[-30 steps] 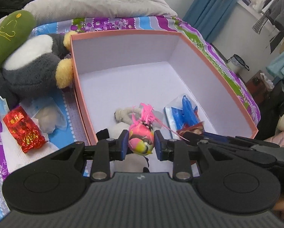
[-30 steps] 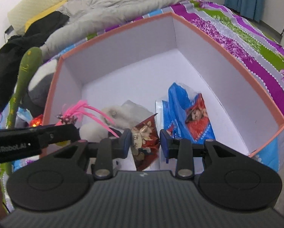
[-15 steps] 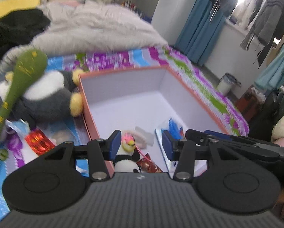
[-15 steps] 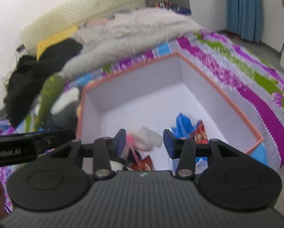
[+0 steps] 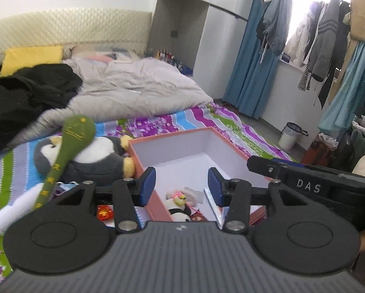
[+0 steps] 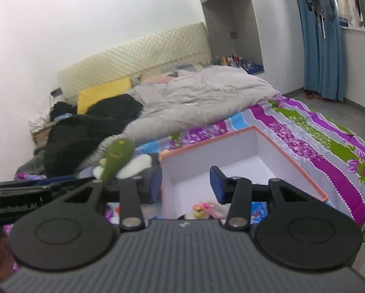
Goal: Organize soft objects
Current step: 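Withdraw both grippers from the box back toward the pile, then grasp the white tissue with the left gripper while the right gripper grasps the red foil packet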
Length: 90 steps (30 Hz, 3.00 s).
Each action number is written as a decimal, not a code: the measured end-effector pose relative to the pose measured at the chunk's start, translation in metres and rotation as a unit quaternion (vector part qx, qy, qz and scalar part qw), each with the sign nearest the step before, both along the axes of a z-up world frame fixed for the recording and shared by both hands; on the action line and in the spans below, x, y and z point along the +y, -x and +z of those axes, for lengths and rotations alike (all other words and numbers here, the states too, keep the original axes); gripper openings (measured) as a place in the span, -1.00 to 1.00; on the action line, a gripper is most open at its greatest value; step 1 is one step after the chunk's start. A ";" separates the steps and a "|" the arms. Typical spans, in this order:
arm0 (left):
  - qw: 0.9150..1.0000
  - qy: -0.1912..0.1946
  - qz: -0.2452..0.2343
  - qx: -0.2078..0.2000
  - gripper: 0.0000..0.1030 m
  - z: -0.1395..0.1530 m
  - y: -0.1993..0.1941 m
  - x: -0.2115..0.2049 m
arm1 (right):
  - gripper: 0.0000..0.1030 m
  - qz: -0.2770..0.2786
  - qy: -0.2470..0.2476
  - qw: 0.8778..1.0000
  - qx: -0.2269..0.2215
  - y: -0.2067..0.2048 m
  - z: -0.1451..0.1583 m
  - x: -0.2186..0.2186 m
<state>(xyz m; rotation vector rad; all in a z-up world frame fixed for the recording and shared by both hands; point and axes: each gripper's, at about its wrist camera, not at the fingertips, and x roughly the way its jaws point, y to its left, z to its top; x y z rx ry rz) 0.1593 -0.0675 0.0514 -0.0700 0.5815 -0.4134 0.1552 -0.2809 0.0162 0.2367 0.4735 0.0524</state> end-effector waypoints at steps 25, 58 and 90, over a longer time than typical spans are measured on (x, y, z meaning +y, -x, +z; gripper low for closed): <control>0.993 0.004 0.115 0.039 0.04 -0.067 0.118 0.115 | -0.10 0.118 0.005 0.992 0.037 0.079 -0.044 0.098; 0.963 0.133 0.194 0.134 0.03 -0.214 0.003 0.172 | -0.10 0.177 0.024 0.978 0.111 -0.035 -0.145 0.147; 0.945 0.209 0.141 0.211 -0.81 -0.307 -0.130 0.160 | -0.03 0.155 0.022 0.968 0.193 -0.195 -0.223 0.176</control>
